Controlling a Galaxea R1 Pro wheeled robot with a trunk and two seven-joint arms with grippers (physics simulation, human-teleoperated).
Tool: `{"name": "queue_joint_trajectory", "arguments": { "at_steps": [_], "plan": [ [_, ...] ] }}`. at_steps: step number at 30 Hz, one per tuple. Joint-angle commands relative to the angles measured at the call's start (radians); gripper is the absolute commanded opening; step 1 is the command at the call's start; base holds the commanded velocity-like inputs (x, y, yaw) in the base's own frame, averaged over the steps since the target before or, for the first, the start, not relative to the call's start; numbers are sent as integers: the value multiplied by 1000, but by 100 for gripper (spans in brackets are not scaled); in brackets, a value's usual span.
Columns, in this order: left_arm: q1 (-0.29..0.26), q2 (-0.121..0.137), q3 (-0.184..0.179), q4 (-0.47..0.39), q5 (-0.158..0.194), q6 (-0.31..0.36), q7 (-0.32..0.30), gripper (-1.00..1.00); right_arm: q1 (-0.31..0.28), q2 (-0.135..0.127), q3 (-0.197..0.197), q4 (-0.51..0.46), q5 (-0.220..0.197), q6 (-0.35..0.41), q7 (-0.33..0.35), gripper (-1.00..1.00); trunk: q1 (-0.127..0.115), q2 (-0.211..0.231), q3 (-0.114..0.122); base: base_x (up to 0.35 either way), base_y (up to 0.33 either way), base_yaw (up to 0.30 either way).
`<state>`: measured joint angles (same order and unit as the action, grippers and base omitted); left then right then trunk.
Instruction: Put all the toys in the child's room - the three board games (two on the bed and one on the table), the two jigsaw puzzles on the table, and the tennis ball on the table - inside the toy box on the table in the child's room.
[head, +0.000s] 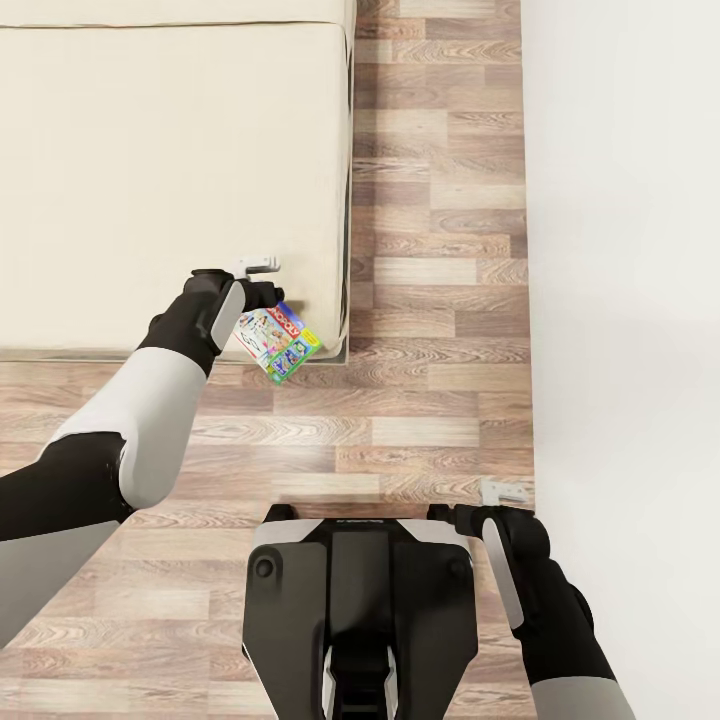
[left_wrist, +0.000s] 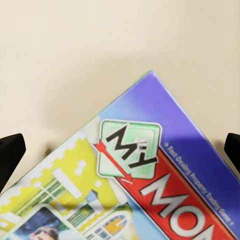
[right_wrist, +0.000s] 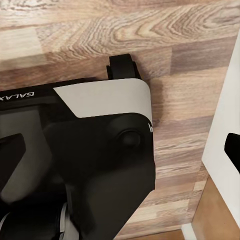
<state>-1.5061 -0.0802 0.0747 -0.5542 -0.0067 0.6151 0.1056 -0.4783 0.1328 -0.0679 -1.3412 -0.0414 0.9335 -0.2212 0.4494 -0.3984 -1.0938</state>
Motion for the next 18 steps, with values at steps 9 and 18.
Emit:
{"name": "queue_joint_trajectory", "arguments": {
  "at_steps": [9,18],
  "plan": [
    [0,-1,5,-1,0,5,2,100,0,1,-1,-1,-5,4,-4,100,1,-2,-1,0,0,0],
    [0,-1,5,-1,-1,5,2,100,0,1,-1,-1,-5,4,-4,100,1,-2,-1,-34,0,0]
  ]
}}
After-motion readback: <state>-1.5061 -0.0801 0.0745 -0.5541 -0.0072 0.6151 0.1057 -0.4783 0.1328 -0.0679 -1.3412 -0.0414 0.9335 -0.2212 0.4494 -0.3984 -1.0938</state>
